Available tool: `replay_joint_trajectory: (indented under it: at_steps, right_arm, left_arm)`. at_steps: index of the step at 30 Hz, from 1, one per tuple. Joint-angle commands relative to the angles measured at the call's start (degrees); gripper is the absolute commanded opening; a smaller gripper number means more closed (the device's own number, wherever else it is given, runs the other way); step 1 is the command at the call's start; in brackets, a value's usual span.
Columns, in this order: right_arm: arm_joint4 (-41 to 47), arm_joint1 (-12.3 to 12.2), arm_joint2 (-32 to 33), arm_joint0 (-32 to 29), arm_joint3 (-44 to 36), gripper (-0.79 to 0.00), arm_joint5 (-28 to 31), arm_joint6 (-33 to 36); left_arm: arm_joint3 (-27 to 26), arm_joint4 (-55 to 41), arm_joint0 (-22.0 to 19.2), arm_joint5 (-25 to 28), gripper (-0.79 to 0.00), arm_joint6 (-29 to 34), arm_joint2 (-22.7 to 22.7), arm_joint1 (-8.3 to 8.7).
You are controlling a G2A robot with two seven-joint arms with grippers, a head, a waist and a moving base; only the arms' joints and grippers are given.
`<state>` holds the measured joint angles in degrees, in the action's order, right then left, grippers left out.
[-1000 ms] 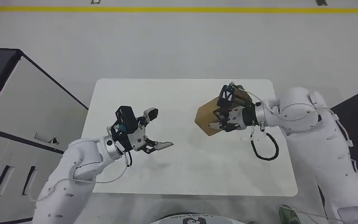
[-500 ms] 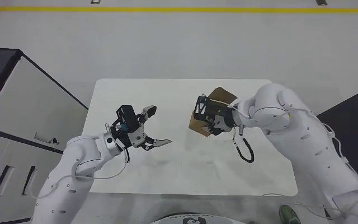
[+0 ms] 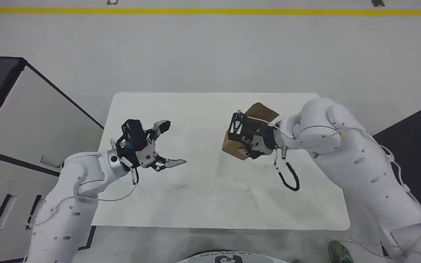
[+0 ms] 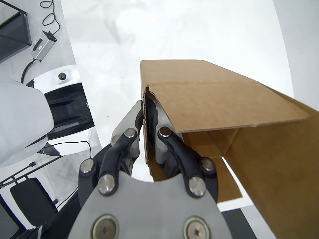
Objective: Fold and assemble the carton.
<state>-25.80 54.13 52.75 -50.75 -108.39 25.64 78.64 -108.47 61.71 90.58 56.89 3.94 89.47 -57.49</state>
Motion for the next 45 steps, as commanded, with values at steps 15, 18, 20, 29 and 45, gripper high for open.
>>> replay_joint_trajectory:
  at_steps: [15,18,20,29,45]
  right_arm:
    - [0.0,0.0,0.0,0.0,0.0,-0.785,0.0,0.0]
    - [-2.6,0.1,-1.3,-0.1,-0.9,-0.785,0.0,0.0]
    - [-5.3,0.4,-3.3,1.0,-1.8,-0.785,-0.3,0.3]
    - [-11.7,3.6,-18.6,11.2,1.9,-0.785,-1.6,1.6]
    - [-13.0,7.9,-30.1,18.1,10.1,-0.785,0.8,-1.0]
  left_arm:
    - [2.5,-1.4,4.5,1.1,0.0,-9.5,6.1,7.26]
    - [2.5,-1.4,4.5,1.1,0.0,-9.5,6.1,7.26]
    - [2.5,-1.4,4.5,1.1,0.0,-9.5,6.1,7.26]
    - [2.5,-1.4,4.5,1.1,0.0,-9.5,6.1,7.26]
    - [2.5,-1.4,4.5,1.1,0.0,-9.5,6.1,7.26]
